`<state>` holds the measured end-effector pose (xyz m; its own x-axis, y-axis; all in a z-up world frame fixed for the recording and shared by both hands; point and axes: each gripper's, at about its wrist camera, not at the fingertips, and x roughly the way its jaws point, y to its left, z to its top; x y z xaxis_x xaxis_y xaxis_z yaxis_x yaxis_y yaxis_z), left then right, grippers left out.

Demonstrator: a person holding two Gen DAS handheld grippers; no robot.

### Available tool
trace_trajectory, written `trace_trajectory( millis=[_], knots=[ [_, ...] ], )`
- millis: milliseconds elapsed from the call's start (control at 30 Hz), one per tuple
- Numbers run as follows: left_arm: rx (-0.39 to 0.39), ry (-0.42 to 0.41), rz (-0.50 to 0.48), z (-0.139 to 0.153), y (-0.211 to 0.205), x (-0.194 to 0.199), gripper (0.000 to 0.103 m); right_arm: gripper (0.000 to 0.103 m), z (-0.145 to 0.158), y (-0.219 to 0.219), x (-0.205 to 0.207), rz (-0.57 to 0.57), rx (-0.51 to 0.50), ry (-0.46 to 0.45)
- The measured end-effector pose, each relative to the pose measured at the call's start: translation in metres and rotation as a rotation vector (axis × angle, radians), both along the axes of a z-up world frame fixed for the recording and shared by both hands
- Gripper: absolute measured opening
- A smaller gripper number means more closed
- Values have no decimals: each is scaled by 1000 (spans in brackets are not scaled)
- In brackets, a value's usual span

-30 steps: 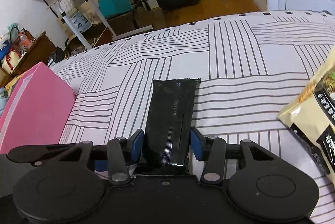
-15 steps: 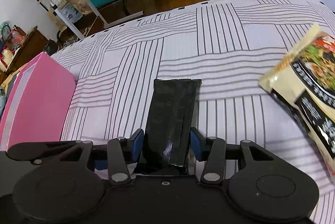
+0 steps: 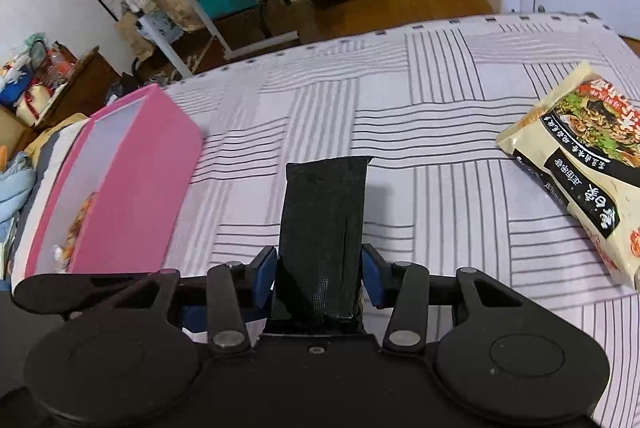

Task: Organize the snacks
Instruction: 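Lift the black bar with the right tool and carry it over the pink box, then lower the black bar into the pink box and open the right tool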

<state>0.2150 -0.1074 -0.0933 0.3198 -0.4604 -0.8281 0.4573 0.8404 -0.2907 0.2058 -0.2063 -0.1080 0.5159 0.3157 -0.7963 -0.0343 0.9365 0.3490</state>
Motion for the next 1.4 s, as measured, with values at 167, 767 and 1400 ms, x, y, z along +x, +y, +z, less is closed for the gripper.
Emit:
trace_trajectory(
  millis=[167, 767, 1400],
  knots=[
    [-8, -29, 2, 27, 19, -29, 43, 51, 25, 13, -24, 18, 29, -29],
    [-5, -212, 37, 132, 110, -109, 43, 43, 111, 96, -71, 126, 89, -160],
    [10, -265, 171, 110, 225, -43, 43, 43, 98, 210, 2, 258, 21, -248]
  ],
)
